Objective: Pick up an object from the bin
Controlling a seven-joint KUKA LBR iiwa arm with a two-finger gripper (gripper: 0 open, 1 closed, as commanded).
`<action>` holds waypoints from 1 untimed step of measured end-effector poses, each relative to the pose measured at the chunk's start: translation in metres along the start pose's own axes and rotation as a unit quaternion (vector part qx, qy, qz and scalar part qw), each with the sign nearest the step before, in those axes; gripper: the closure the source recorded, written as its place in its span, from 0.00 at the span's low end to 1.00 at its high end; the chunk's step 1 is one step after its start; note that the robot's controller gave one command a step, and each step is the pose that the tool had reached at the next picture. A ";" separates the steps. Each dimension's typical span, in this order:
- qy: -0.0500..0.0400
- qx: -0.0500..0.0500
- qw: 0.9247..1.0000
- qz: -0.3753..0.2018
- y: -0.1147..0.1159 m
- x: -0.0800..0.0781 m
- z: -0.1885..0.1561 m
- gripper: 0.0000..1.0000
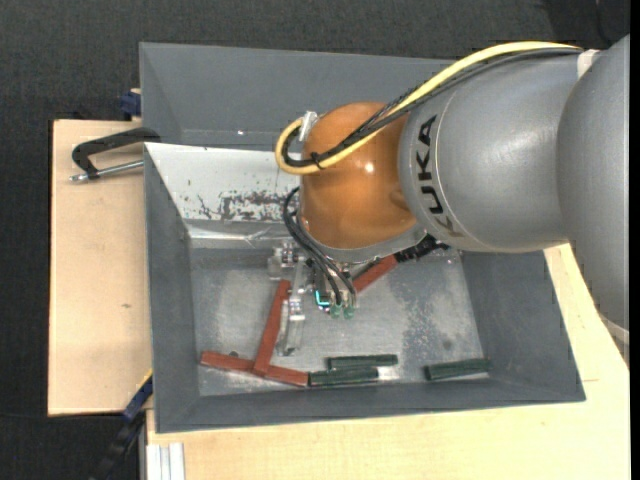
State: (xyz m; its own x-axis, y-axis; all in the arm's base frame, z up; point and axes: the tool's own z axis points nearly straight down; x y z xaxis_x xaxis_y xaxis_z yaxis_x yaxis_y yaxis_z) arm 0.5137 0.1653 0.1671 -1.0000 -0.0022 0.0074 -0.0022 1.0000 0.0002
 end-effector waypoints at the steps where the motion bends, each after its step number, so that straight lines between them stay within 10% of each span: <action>1: -0.004 -0.001 1.000 0.001 -0.001 -0.002 -0.004 0.00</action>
Offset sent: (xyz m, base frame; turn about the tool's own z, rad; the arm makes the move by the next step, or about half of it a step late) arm -0.0106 -0.0361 -0.0955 -0.4807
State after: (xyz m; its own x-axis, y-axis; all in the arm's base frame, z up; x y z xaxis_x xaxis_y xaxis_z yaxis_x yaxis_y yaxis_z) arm 0.5158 0.1647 0.1709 -1.0000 -0.0008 -0.0003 -0.0008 1.0000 0.0017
